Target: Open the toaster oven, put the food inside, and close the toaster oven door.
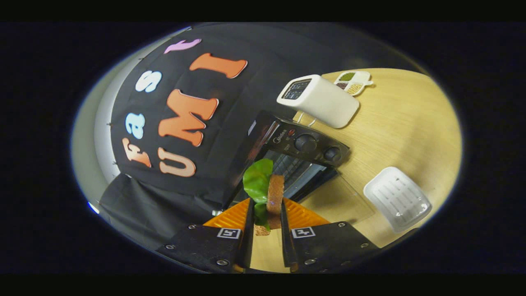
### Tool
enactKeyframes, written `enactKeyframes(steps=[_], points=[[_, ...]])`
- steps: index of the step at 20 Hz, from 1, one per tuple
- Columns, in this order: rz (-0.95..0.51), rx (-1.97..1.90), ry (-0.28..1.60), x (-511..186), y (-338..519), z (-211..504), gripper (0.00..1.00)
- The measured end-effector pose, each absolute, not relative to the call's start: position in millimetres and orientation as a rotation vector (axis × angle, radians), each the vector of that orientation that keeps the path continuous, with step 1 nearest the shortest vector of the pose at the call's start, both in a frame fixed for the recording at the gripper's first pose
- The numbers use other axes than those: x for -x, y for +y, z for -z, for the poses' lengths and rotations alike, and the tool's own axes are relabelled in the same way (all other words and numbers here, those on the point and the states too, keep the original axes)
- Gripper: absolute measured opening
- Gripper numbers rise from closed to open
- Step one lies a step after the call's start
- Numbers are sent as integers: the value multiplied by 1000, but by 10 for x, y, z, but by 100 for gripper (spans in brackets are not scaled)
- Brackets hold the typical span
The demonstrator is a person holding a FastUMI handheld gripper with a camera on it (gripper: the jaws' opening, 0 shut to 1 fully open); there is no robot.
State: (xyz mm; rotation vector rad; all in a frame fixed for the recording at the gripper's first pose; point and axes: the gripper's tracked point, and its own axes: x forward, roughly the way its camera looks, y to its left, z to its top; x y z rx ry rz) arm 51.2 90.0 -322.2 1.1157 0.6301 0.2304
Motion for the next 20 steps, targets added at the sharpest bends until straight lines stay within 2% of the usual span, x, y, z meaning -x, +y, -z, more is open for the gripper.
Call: enactKeyframes(steps=[14,20], points=[[29,-1392,534,-1259,1593,3908,31],[88,-1406,595,-1488,1851,4071,35]])
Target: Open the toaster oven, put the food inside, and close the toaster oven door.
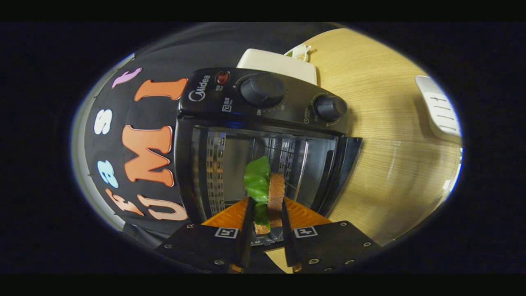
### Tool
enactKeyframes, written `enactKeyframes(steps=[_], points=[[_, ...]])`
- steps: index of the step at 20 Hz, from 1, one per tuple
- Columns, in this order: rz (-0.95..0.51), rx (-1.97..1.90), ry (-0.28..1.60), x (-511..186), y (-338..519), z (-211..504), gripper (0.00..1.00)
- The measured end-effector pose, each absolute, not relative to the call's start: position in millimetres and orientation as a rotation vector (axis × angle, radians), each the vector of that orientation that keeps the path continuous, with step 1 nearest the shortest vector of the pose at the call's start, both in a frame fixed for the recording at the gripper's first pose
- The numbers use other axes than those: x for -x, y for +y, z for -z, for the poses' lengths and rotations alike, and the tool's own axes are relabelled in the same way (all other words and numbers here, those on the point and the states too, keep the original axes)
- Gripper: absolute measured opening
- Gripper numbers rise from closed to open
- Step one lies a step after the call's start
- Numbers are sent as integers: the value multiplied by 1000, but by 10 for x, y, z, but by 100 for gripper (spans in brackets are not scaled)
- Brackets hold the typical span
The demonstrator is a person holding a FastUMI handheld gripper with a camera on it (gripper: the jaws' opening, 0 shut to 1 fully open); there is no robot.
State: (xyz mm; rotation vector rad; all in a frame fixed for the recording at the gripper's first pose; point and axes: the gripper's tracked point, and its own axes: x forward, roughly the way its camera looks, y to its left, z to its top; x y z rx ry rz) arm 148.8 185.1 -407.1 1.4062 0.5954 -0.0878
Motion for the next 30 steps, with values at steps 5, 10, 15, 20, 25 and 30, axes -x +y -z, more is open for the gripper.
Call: enactKeyframes(steps=[5,10,15,20,25,30], points=[[52,-1430,646,-1458,2005,4035,49],[49,-1380,695,-1187,1961,4042,97],[-15,-1333,728,-697,1889,3869,97],[-139,-1053,748,-169,1856,3733,98],[-153,-555,756,200,1551,3933,98],[-165,-199,772,529,1325,4100,98]])
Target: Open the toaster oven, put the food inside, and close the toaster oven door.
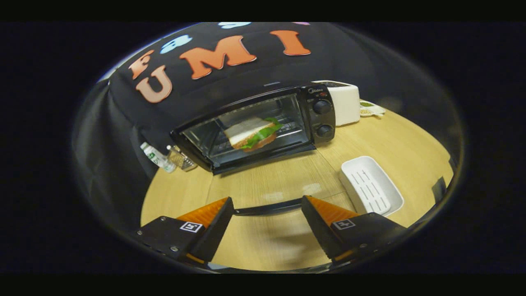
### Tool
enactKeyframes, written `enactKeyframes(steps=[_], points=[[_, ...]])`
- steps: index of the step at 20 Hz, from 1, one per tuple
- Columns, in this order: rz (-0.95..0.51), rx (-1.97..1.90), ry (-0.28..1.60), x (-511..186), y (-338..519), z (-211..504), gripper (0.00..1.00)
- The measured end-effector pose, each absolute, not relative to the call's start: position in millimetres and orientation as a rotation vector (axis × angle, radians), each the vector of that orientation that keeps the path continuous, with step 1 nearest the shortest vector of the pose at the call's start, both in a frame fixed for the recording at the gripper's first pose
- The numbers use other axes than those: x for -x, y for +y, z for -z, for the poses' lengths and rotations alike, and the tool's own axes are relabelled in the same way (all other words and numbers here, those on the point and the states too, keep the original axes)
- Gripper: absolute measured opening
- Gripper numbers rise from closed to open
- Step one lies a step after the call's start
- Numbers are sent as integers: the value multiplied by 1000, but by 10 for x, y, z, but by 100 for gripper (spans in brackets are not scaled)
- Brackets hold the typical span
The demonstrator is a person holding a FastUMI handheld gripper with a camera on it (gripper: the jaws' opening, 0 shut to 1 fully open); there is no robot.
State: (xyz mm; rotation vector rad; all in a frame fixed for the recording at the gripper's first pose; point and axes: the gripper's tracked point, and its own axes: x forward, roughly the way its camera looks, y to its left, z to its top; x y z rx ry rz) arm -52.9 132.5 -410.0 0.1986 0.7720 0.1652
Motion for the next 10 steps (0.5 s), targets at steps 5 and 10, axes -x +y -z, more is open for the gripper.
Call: enactKeyframes(steps=[5,10], points=[[-188,-8,843,749,1302,4450,99],[-178,135,877,703,1236,4726,99]])
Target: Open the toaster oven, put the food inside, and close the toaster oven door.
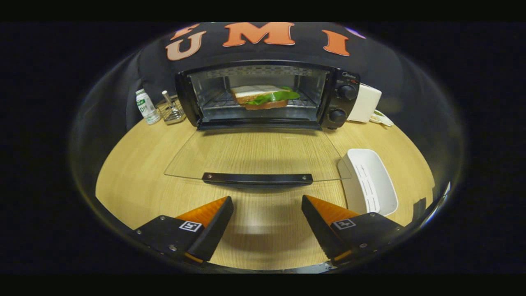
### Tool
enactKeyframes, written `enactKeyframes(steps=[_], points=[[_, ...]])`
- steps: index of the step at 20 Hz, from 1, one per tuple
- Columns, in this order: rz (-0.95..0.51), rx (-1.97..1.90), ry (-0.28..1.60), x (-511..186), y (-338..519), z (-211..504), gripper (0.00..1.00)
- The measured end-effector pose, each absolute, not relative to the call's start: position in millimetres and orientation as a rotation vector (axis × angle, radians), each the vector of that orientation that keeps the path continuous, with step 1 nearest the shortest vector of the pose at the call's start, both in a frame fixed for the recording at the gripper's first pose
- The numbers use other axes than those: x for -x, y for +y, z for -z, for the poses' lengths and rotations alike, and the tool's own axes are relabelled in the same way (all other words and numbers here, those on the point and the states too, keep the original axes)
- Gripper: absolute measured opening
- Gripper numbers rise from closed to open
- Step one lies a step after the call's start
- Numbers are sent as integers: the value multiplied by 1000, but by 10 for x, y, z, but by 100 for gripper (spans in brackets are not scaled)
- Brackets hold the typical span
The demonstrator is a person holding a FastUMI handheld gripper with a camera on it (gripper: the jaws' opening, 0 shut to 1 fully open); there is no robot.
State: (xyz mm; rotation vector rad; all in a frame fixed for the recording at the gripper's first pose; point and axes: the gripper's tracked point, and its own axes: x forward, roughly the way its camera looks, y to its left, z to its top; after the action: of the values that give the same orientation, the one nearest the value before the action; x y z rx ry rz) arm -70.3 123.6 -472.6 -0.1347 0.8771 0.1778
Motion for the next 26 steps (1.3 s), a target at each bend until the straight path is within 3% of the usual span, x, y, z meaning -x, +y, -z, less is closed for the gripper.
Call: enactKeyframes(steps=[9,16,26], points=[[-183,156,891,544,1308,4753,100],[-193,103,842,443,1303,4349,100],[-167,14,685,-212,1487,3563,100]])
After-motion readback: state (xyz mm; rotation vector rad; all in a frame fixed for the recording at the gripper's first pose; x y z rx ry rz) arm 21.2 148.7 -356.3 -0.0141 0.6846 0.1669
